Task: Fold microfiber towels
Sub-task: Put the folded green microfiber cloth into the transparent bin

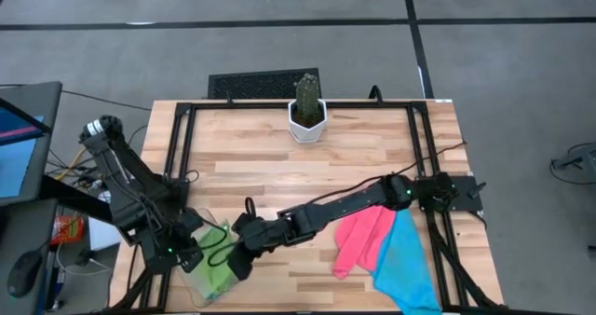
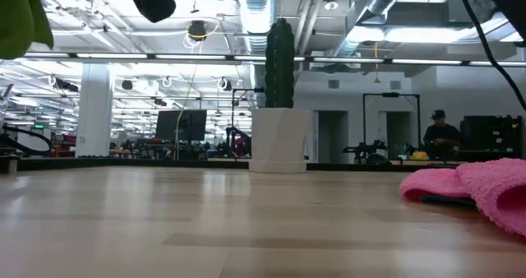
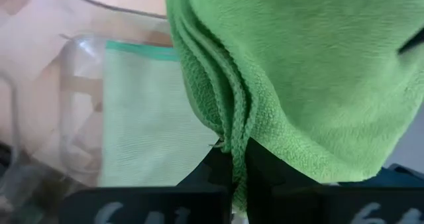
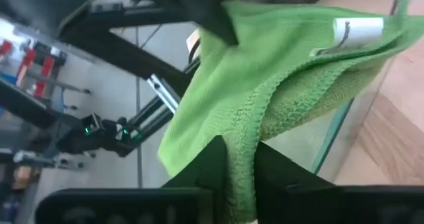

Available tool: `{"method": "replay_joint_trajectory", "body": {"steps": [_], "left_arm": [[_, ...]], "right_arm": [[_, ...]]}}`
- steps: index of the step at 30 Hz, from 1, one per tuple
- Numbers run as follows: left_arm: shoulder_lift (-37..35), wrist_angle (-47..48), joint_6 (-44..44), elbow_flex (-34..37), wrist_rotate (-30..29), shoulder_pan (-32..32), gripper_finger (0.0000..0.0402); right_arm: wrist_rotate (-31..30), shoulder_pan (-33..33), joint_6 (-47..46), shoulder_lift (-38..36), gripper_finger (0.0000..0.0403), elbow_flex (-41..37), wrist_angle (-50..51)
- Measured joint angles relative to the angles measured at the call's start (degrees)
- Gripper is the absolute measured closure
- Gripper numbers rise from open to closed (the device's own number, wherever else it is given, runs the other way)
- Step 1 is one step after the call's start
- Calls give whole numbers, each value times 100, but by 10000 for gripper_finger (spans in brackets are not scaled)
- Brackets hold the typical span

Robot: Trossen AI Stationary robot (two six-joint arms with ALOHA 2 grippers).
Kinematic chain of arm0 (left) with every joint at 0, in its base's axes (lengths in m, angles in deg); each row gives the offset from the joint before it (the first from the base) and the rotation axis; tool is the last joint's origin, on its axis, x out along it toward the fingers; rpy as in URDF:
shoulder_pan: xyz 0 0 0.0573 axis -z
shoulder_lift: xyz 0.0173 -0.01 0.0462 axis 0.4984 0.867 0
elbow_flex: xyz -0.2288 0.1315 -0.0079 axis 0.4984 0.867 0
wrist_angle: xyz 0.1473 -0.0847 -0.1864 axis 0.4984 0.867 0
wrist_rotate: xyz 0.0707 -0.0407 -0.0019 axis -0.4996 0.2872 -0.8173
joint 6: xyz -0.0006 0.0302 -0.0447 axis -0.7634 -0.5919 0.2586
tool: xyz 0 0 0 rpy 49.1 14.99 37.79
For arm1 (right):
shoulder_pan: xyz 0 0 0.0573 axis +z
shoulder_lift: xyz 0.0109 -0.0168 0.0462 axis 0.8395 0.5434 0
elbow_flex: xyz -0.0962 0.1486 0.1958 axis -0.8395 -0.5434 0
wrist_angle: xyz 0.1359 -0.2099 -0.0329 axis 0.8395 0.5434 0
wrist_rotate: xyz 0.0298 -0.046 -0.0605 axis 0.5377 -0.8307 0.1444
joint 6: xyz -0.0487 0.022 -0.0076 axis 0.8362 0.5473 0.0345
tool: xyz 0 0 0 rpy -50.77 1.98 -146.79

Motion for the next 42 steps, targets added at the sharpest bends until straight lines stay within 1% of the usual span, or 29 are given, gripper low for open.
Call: {"method": "replay_joint_trajectory", "body": {"steps": [4, 10, 12, 14, 17, 21, 23, 26, 27, 34, 36, 38, 42], "left_arm": [[0, 143, 48, 0, 16, 112, 401], [18, 173, 170, 2, 22, 259, 401], [67, 217, 260, 2, 25, 312, 401], [146, 264, 342, 2, 5, 382, 401], [360, 423, 401, 3, -43, 437, 401], [636, 567, 442, 15, 3, 434, 401], [657, 300, 483, 15, -20, 425, 401], [671, -406, 483, 12, -217, 401, 401], [671, -454, 440, 4, -236, 401, 401], [704, 763, 683, 13, 9, 431, 400], [717, 924, 692, 19, 23, 441, 392], [726, 890, 672, 91, 34, 441, 373], [746, 880, 622, 218, 229, 441, 312]], "right_arm": [[77, 73, 214, -1, 286, 2, 103], [124, 65, 122, -1, 199, -2, 706], [116, 75, 117, -1, 179, -2, 897], [123, 105, 47, -1, 168, -2, 1033], [93, 124, 30, -1, 165, -2, 1087], [-44, 129, 29, -1, 173, -2, 1073], [-44, 121, 29, -1, 178, -2, 1077], [-45, 126, 30, -1, 185, -2, 1066], [-45, 131, 47, -1, 186, -2, 1066], [-43, 188, 63, -1, 191, -2, 1043], [-43, 190, 64, -1, 191, -2, 1032], [-43, 190, 83, -1, 191, -2, 1033], [-43, 190, 124, -1, 192, -2, 1033]]}}
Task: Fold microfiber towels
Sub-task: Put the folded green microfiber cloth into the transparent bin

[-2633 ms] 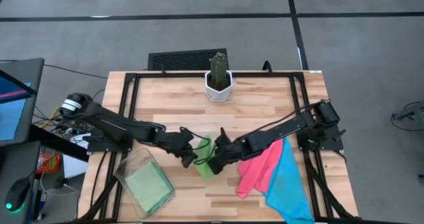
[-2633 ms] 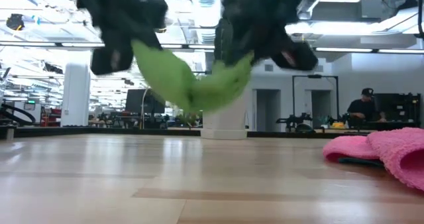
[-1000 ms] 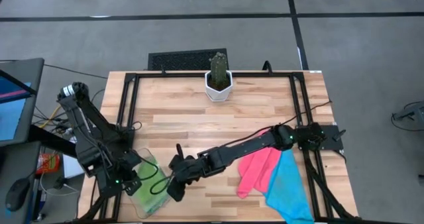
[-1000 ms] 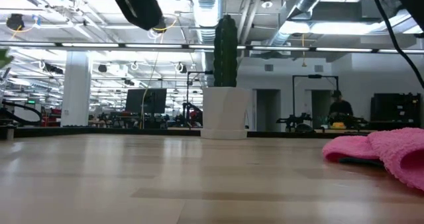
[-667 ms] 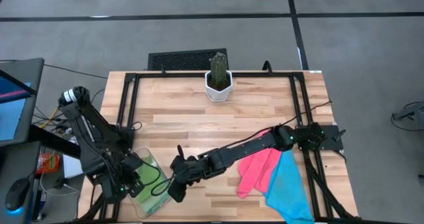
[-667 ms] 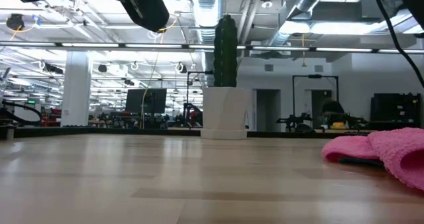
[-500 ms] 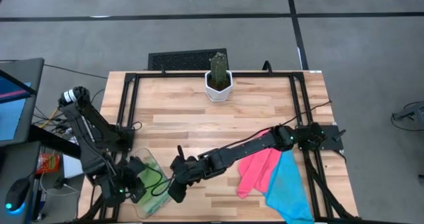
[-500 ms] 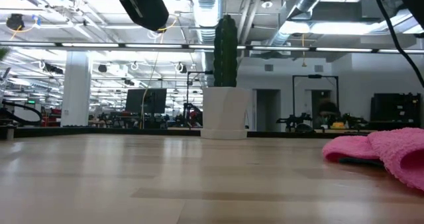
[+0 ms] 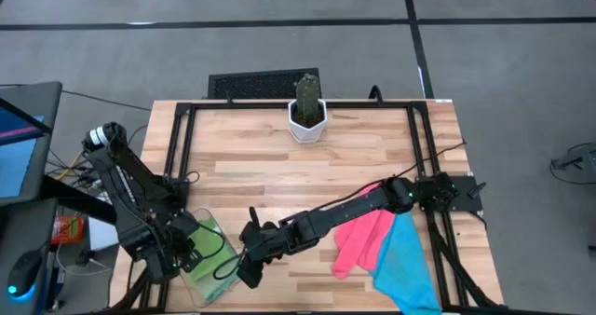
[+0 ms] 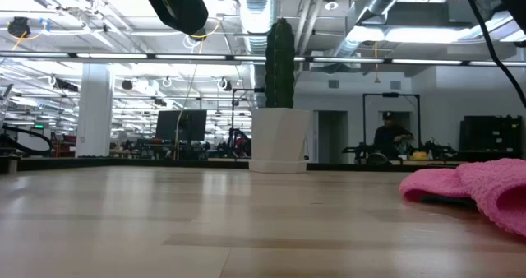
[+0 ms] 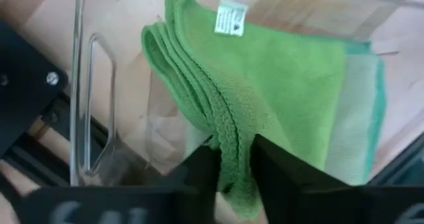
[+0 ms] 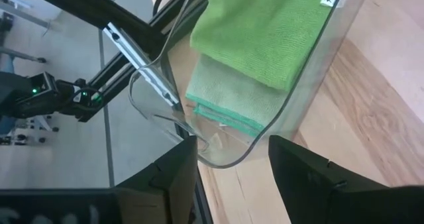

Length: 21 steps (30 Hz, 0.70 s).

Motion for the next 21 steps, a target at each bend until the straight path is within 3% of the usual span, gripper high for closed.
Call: {"method": "replay_joint_trajectory", "body": {"steps": [7, 13, 15, 21], "left_arm": [[1, 478, -647, 21, 499, 0, 210], [-10, 750, -706, -51, 1148, -129, 181], [-11, 732, -673, -281, 1011, -129, 181], [98, 246, -1146, -933, -502, -30, 195]], "right_arm": [[39, -27, 105, 0, 191, 0, 0], [39, -22, 136, -52, 193, 0, 46], [39, -17, 150, -77, 195, 4, 99], [32, -14, 385, -312, 195, 2, 745]]}}
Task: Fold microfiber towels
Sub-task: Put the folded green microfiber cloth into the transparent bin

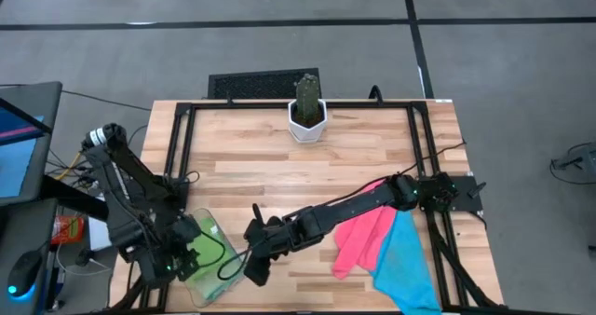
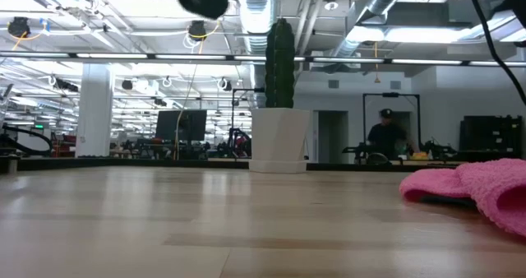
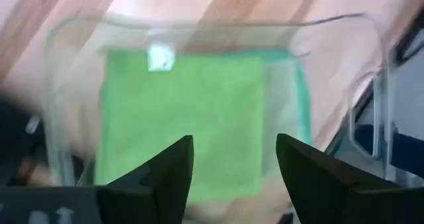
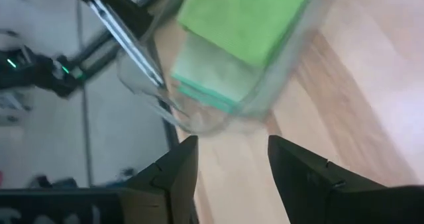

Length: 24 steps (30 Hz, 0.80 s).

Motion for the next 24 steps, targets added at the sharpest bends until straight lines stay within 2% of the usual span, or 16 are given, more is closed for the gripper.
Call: {"method": "replay_joint_trajectory", "body": {"steps": [5, 10, 20, 24], "left_arm": [[764, -525, -523, 249, 18, -37, 200], [1581, -971, -1008, 203, 31, -81, 198], [2159, -1322, -1298, 247, 173, -81, 197], [2510, -1535, -1654, 247, 443, -116, 197]], "right_arm": [[-119, 14, 227, -219, 197, -7, 669], [-319, 38, 297, -278, 198, -4, 985], [-320, 35, 337, -313, 202, -2, 1328], [-321, 35, 334, -313, 203, -2, 1363]]}}
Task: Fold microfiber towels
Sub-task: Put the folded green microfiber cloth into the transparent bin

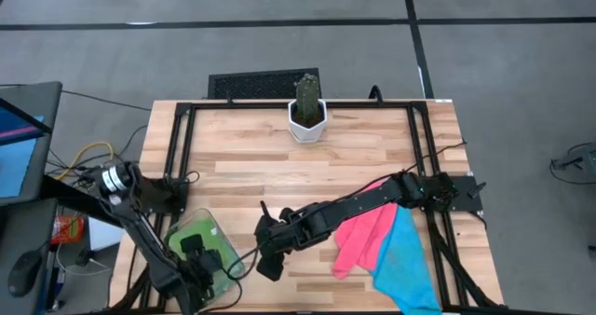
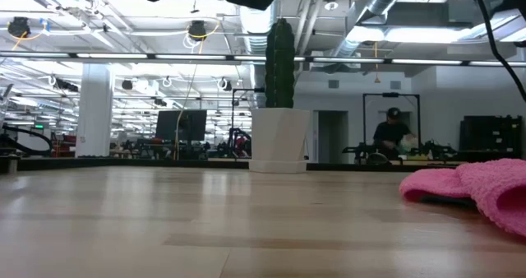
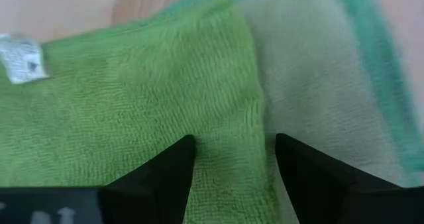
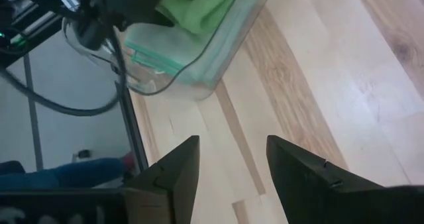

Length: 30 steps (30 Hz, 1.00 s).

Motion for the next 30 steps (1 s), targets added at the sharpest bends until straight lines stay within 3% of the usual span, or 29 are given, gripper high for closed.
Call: {"method": "replay_joint_trajectory", "body": {"steps": [7, 14, 22, 25, 30], "left_arm": [[139, 96, -24, -11, 146, -120, 219], [-190, 182, 122, -49, 52, -109, 312], [-123, 8, 36, 133, 88, -85, 393], [-230, 7, 76, 136, 57, -85, 393], [-637, 94, 43, 136, -187, -85, 358]], "right_arm": [[-11, 2, -13, 0, 203, 0, -2], [-11, 0, -15, 2, 203, 0, -6], [-8, 0, -15, 2, 203, 0, -6], [-8, 0, -15, 4, 203, 0, 2], [-8, 2, -11, 4, 203, 0, -6]]}}
